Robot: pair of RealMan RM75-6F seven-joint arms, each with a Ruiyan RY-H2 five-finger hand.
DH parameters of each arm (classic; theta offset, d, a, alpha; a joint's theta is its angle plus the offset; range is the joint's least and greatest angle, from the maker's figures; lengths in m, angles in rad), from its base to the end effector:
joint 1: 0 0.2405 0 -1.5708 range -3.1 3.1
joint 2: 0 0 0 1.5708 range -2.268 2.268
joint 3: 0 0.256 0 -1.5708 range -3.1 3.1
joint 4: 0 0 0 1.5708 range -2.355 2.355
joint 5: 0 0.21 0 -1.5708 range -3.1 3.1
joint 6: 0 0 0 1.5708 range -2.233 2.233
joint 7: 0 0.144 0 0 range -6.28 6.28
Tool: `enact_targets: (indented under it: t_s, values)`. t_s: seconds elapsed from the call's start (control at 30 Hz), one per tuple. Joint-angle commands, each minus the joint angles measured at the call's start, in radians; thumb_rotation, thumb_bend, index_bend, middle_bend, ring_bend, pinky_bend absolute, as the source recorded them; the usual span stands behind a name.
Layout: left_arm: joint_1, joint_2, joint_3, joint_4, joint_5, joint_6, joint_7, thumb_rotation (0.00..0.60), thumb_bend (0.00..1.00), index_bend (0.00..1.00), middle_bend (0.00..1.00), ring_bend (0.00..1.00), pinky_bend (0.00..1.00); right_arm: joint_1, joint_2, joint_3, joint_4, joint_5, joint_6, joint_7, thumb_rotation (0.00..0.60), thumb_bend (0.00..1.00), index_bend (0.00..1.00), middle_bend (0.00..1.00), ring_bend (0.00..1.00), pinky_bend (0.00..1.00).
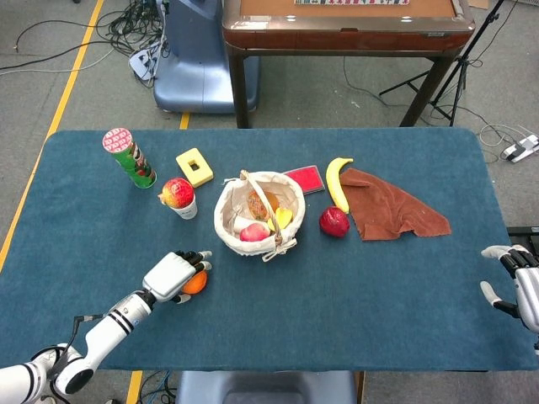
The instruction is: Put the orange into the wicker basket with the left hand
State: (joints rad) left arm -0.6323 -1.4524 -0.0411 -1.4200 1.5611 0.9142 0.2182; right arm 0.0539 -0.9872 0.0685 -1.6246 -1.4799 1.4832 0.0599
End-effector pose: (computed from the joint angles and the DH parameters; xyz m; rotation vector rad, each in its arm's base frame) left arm -0.1949 0.2990 -0.0112 -2.1801 -0.6701 -0.8153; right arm -0.3227 -0.1754 0.2047 1.3530 -0.8671 0.8475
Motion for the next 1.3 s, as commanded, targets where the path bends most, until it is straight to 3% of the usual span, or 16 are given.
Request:
enact_targets:
  t_s: [0.03, 0.2, 0.4, 0.6, 0.87, 1.3]
  values:
    - [0.003, -0.023, 0.005, 0.031, 0.024, 0.048, -0.011, 0.600, 0.19, 0.45, 0.32, 0.41, 0.53, 0.000, -0.001, 0.001, 0.001, 0.000, -0.001, 0.002, 0.600, 0.29, 0.35, 0.32, 0.33, 0.40]
    - [0.012, -0.017, 0.019, 0.043, 0.074, 0.123, -0.036, 0.600, 0.19, 0.51, 0.43, 0.51, 0.62, 0.003, -0.001, 0.001, 0.002, -0.003, -0.004, 0.002, 0.600, 0.29, 0.35, 0.32, 0.33, 0.40]
    - [0.030, 0.048, 0.020, -0.016, 0.124, 0.230, -0.053, 0.600, 0.19, 0.51, 0.43, 0.51, 0.64, 0.004, -0.003, 0.001, 0.003, -0.004, -0.004, 0.005, 0.600, 0.29, 0.35, 0.32, 0.33, 0.40]
    - [0.045, 0.083, -0.014, -0.084, 0.143, 0.335, -0.090, 0.600, 0.19, 0.51, 0.43, 0.50, 0.64, 0.006, -0.008, -0.001, 0.007, -0.004, -0.011, 0.009, 0.600, 0.29, 0.35, 0.32, 0.33, 0.40]
    - [0.005, -0.001, -0.071, -0.032, 0.150, 0.374, -0.113, 0.600, 0.19, 0.50, 0.43, 0.49, 0.64, 0.007, -0.011, -0.002, 0.010, -0.005, -0.016, 0.009, 0.600, 0.29, 0.35, 0.32, 0.33, 0.40]
    - [-0.097, -0.171, -0.140, 0.178, 0.146, 0.383, -0.106, 0.600, 0.19, 0.47, 0.43, 0.47, 0.64, 0.001, -0.012, -0.004, 0.013, 0.007, -0.018, 0.008, 0.600, 0.29, 0.35, 0.32, 0.33, 0.40]
